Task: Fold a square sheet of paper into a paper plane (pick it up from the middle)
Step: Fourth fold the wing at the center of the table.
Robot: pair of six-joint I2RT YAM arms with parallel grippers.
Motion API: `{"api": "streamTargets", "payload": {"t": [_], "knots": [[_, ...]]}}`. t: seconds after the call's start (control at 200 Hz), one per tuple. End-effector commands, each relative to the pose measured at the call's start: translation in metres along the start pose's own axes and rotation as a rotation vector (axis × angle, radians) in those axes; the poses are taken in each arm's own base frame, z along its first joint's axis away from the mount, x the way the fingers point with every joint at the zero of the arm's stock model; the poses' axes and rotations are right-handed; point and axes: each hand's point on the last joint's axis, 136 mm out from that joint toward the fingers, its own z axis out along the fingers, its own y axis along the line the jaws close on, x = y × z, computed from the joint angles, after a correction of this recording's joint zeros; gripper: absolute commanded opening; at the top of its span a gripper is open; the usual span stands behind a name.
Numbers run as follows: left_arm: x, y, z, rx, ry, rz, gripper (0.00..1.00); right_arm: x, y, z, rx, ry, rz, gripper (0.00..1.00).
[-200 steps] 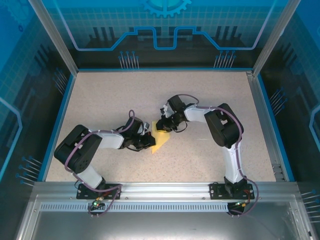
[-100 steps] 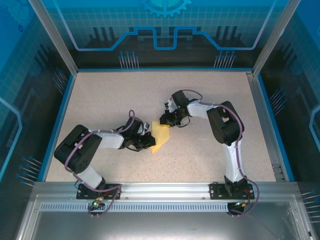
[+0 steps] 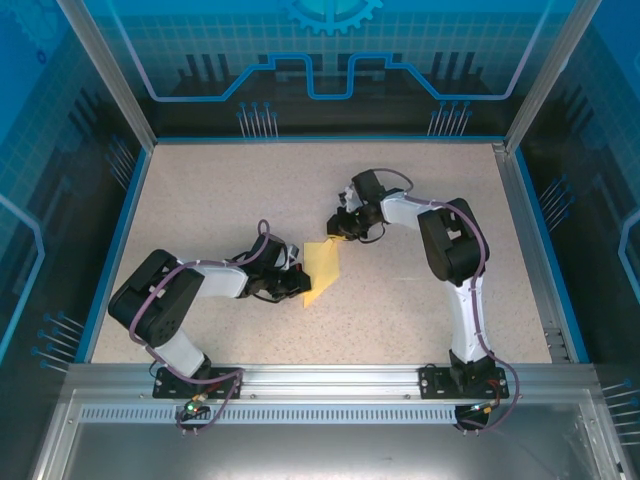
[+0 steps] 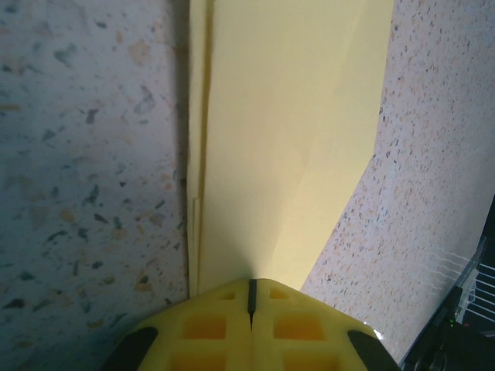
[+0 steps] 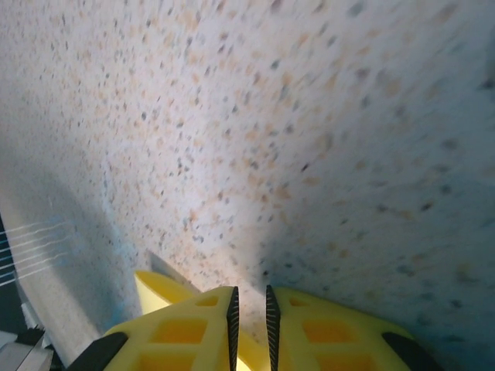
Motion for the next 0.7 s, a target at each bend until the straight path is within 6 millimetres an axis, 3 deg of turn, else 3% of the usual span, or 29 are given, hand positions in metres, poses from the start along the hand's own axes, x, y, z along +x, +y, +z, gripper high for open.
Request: {"api": "streamTargets", "payload": {"t": [0.0,0.16,0.28,0.44,0.695], "knots": [[0.058,0.094,-0.001,-0.344,0.144,-0.107,0.0,-0.019,0.004,-0.024,0.023,-0.065,-0.024,0.2],[0.057,0.093,-0.001,-0.34,0.144,-0.102,0.0,-0.013,0.027,-0.047,-0.005,-0.087,-0.07,0.22],[0.056,0.091,-0.001,-0.337,0.141,-0.098,0.0,0.007,0.048,-0.051,-0.066,-0.062,-0.111,0.2],[0.053,0.086,-0.001,-0.323,0.138,-0.096,0.0,0.046,0.056,-0.033,-0.11,0.017,-0.105,0.11],[0.048,0.08,-0.001,-0.315,0.131,-0.089,0.0,0.096,0.052,-0.001,-0.08,0.112,-0.088,0.05]]}}
